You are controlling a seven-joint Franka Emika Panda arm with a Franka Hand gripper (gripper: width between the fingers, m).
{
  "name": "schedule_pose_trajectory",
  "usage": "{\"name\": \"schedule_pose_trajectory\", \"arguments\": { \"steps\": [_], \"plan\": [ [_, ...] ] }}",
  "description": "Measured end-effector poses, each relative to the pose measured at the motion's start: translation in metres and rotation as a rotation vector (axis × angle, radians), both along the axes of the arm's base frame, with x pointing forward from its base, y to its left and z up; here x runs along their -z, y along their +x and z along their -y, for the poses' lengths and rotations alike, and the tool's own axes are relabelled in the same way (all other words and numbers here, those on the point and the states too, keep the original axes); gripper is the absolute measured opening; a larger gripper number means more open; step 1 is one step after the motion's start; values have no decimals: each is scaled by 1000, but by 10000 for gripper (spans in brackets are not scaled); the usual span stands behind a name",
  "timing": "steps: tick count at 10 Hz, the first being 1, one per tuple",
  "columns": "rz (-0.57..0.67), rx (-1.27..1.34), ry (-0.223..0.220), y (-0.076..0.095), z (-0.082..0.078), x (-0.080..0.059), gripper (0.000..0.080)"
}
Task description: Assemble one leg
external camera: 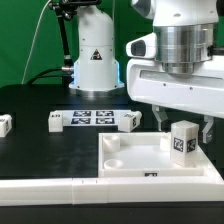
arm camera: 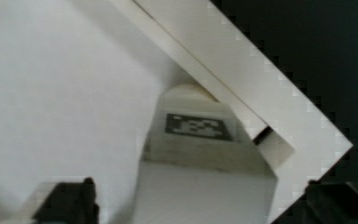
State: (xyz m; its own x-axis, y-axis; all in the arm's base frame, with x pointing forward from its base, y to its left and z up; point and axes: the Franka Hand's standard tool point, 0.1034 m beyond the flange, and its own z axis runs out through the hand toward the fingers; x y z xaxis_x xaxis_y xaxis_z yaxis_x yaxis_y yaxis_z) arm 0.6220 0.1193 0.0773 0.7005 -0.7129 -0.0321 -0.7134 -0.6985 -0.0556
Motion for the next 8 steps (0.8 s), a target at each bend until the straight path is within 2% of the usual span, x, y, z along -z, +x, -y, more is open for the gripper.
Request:
{"name": "schedule_pose_trajectory", "arguments": {
  "steps": [1,2,5,8],
  "plan": [
    [8,-131,-9,0,-1,0,628],
    [17,-274,-13,0,-2,0,645],
    [42,-658,-42,3,-4,-3,648],
    [56,-979,-49,4,-2,-2,649]
  ]
}}
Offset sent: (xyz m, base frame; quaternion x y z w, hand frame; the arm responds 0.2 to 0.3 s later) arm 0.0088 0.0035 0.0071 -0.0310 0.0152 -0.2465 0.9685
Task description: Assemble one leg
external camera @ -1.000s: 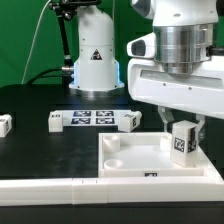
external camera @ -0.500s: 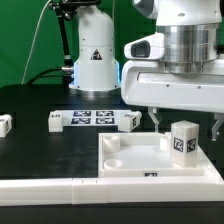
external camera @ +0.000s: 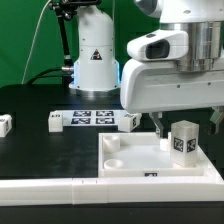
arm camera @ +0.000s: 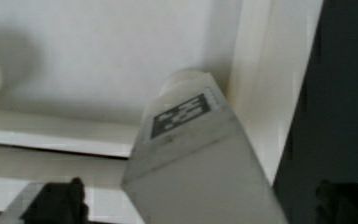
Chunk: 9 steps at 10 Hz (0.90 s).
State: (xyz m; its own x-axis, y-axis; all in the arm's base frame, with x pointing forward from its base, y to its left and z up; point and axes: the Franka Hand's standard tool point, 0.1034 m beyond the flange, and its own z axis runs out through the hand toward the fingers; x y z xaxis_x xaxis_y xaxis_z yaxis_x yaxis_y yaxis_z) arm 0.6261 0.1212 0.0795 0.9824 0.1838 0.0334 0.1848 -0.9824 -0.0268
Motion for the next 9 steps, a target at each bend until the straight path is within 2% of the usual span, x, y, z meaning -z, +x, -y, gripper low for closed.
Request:
{"name": "schedule_pose_trajectory", "arguments": {
  "steps": [3,5,6,9],
  "plan": [
    [4,-122,-3,0,2,0,649],
    [4,-121,-3,0,2,0,388],
    [4,-120,-3,0,2,0,289],
    [3,-82,-1,0,2,1,289]
  ]
}}
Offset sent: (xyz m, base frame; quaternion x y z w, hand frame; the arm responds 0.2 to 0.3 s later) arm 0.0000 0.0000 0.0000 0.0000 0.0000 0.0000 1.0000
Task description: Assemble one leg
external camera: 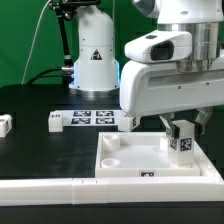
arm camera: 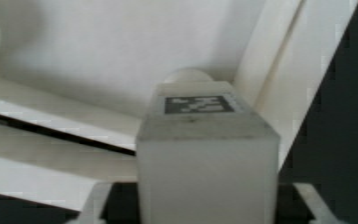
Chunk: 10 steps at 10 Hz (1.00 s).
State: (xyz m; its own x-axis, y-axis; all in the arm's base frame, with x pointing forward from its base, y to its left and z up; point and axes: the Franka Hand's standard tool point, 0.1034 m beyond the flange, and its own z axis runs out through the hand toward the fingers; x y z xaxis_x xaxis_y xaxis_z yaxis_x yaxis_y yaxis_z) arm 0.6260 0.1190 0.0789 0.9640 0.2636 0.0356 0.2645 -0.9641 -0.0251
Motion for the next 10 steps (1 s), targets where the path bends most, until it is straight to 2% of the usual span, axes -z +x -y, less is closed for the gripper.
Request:
{"name": "schedule_pose_trajectory", "arguments": {
  "steps": [3,6,10],
  "plan": [
    [-23,365,31,-3,0,2,289],
    [-53,849,55,-3,5,4,291],
    [-72,1127,67,-3,7,4,291]
  ]
}}
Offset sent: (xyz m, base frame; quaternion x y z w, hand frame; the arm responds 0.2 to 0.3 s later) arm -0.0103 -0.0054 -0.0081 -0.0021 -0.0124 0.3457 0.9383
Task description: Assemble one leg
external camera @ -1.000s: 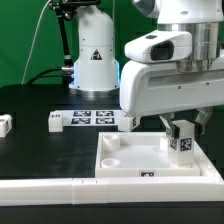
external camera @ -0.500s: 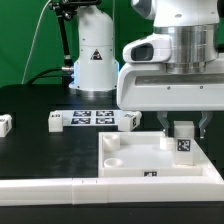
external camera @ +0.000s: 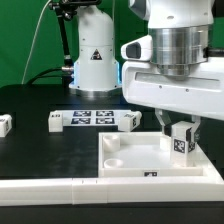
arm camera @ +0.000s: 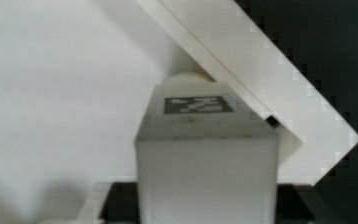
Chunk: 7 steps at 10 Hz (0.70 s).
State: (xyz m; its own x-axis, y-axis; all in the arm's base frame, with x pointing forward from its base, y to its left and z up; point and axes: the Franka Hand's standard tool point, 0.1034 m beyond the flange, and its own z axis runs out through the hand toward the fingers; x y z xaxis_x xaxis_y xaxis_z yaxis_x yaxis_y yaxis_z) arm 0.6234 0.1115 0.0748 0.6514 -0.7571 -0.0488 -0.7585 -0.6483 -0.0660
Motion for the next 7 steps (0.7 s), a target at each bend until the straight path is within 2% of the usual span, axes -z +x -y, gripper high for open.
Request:
{"name": "schedule_pose_trajectory", "arguments": {
  "steps": [1,2,3,4,5,7],
  "plan": [
    [-6,66,5,0,0,0,291],
    [-5,63,5,0,-1,0,355],
    [-4,51,5,0,-1,0,520],
    [-1,19,4,1,-2,-1,520],
    [8,-15,5,3,-5,-5,622],
    [29,-221,1,3,-10,-8,641]
  ]
}}
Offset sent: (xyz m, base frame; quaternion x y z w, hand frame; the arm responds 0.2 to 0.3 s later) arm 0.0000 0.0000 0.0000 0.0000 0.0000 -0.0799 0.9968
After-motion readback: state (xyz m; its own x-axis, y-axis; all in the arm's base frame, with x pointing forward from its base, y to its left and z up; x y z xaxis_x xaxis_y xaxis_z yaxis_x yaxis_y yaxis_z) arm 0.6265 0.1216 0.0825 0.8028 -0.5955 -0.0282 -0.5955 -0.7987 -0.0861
